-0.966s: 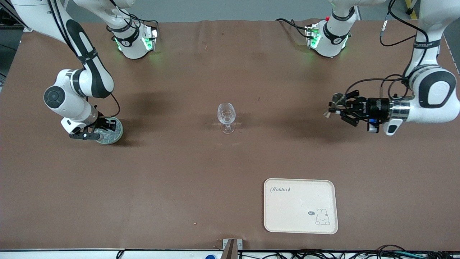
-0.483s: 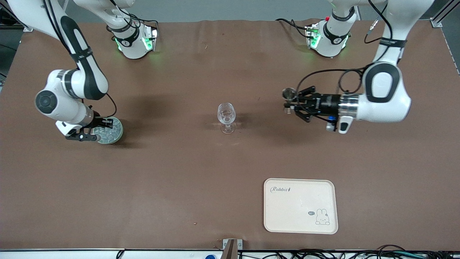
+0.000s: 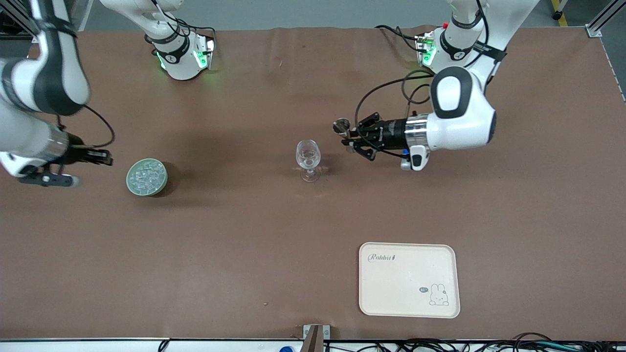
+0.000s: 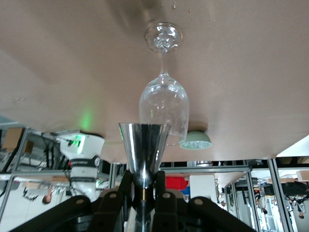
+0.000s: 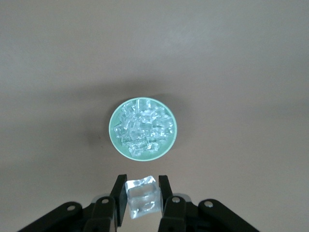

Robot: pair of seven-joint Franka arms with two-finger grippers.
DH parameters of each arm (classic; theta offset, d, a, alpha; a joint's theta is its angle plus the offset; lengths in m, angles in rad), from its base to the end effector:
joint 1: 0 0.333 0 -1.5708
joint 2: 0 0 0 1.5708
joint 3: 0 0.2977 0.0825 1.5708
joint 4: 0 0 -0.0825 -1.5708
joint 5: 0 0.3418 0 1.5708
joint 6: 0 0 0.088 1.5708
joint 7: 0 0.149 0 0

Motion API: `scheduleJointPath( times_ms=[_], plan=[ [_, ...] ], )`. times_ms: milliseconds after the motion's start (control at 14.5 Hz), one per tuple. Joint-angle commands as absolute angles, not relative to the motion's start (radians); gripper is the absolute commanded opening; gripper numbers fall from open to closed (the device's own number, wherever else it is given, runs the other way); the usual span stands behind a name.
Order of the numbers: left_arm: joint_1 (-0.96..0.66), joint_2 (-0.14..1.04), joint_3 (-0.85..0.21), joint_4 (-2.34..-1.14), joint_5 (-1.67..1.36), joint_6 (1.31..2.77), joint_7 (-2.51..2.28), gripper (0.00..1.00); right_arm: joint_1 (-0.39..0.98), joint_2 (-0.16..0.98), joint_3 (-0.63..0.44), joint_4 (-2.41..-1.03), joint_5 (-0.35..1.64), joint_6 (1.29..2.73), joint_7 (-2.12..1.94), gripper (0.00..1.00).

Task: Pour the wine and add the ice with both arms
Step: 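Carry the jigger over the glass while the right gripper lifts the ice away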

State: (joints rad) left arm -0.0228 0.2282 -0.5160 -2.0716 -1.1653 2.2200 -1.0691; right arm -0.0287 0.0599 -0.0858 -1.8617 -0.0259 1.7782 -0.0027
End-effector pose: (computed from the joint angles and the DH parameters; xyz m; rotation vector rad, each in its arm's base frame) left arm 0.4537 -0.3342 0.3351 1.8248 1.4472 -0.9778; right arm 0.5116 -0.0616 0.4254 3.1076 -0.1631 -0.2255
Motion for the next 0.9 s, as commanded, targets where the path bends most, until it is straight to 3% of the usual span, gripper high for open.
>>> scheduleJointPath(
  times_ms=[0, 414, 828],
  plan=[
    [-0.014, 0.294, -0.577, -2.013, -1.169, 2.307, -1.110, 0.00, -0.048, 0.058, -0.087, -1.699, -0.026, 1.666, -0.003, 0.00],
    [-0.035, 0.383, -0.607, -1.933, -1.019, 2.381, -1.207, 0.00, -0.066, 0.018, -0.091, -1.485, -0.020, 1.482, 0.012, 0.00],
    [-0.041, 0.453, -0.647, -1.873, -0.717, 2.422, -1.357, 0.00, -0.124, 0.015, -0.043, -1.456, -0.020, 1.436, 0.002, 0.00]
  ],
)
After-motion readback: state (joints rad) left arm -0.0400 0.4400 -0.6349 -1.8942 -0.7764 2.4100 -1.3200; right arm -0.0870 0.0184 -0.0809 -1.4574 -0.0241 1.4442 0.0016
